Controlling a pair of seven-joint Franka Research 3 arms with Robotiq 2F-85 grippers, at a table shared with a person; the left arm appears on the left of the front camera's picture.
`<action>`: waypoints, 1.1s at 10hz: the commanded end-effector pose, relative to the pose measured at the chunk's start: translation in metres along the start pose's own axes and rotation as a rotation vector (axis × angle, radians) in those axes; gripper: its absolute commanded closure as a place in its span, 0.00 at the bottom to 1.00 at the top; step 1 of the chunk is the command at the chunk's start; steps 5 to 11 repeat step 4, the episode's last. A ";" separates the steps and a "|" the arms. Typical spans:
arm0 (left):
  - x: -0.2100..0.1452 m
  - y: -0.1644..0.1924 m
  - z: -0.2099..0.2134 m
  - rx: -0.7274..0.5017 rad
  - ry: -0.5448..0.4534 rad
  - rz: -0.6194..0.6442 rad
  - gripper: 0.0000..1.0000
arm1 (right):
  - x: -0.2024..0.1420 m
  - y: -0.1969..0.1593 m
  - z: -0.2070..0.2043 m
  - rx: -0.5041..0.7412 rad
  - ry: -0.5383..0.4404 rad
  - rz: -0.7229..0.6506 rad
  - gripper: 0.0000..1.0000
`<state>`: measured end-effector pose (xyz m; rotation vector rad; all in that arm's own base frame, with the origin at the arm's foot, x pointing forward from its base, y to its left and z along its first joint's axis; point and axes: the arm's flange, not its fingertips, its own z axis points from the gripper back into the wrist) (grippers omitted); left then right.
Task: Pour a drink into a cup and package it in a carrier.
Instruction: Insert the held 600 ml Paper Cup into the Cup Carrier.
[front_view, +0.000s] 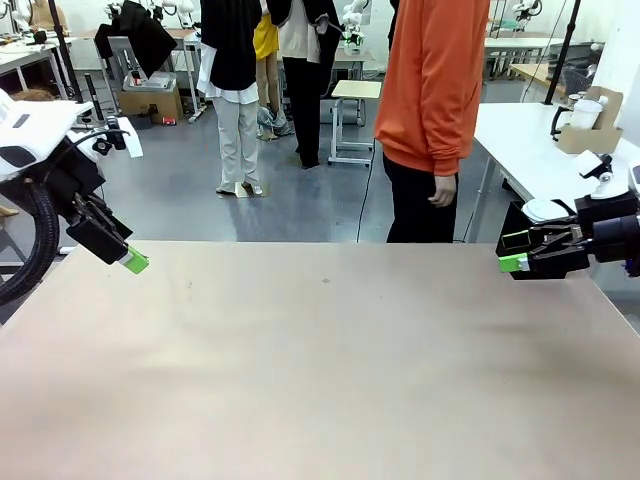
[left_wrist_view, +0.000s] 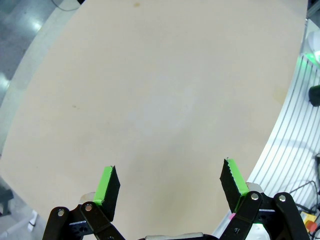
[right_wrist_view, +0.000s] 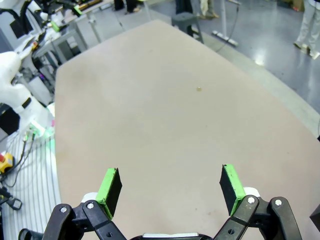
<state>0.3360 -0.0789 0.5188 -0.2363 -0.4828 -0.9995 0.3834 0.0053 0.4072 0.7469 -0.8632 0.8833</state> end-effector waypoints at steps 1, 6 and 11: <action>-0.001 0.001 0.000 0.003 -0.007 -0.002 0.00 | 0.002 0.000 0.001 -0.003 -0.002 0.011 0.00; -0.001 0.001 0.000 0.003 -0.007 -0.002 0.00 | 0.002 0.000 0.001 -0.003 -0.002 0.011 0.00; -0.001 0.001 0.000 0.003 -0.007 -0.002 0.00 | 0.002 0.000 0.001 -0.003 -0.002 0.011 0.00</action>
